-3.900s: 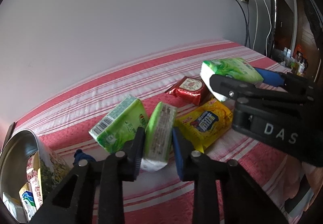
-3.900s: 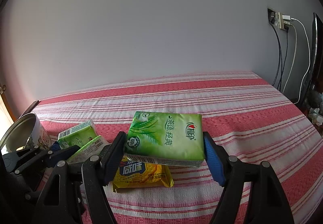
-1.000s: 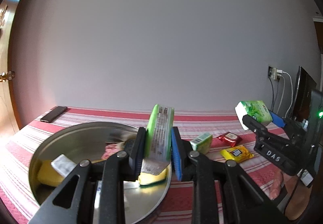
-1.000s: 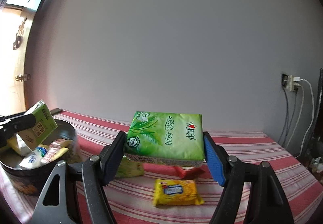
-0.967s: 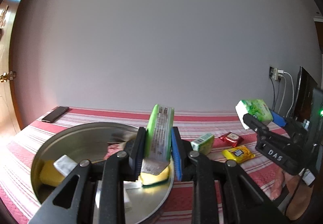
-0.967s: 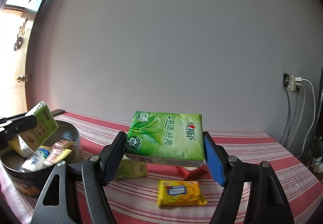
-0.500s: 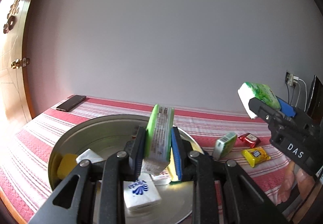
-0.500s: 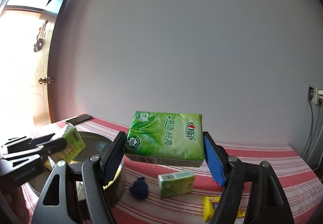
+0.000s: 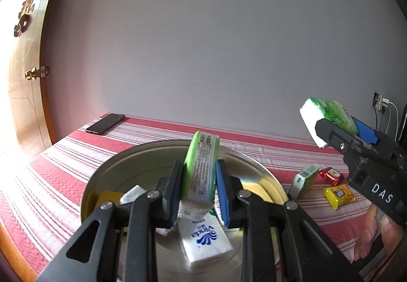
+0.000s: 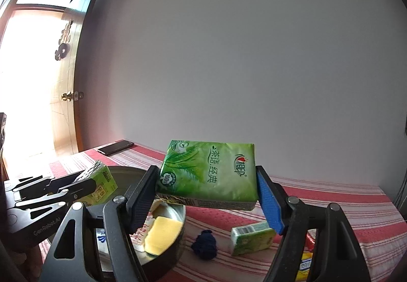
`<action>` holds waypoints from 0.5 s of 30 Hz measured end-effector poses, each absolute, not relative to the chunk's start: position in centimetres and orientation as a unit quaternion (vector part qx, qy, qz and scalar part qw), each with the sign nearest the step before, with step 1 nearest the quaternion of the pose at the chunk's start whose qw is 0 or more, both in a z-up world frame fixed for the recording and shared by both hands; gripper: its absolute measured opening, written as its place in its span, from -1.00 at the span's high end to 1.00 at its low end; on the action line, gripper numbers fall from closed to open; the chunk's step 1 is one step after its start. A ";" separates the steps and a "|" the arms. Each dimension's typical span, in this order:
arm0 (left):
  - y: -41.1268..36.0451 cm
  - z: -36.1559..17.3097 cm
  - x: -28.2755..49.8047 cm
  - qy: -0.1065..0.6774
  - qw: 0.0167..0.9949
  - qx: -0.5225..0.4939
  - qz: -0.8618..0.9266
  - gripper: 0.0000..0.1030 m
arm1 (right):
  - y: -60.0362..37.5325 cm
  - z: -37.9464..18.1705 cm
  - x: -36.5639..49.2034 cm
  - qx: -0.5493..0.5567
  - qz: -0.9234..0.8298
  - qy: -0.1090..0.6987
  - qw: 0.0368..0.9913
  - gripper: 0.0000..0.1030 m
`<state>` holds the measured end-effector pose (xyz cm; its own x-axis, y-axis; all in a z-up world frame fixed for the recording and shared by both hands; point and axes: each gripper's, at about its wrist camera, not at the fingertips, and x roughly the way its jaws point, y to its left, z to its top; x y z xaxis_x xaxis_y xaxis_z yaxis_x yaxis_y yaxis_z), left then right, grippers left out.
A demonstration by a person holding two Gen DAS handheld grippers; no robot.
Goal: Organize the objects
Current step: 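Carry the green carton and green tissue pack over the metal pot with both grippers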
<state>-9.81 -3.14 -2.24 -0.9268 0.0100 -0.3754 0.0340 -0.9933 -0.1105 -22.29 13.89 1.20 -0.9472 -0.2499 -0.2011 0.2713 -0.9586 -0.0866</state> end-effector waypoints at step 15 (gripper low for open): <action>-5.6 -3.0 -10.9 0.065 0.033 0.220 -0.973 0.54 | 9.9 0.2 -24.8 0.130 -0.975 0.077 0.162 -0.46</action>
<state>-10.86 -5.60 -3.02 -0.9007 -0.0347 -0.4331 0.0921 -0.9894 -0.1122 -24.81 9.89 0.20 -0.9137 -0.2956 -0.2788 0.3356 -0.9359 -0.1076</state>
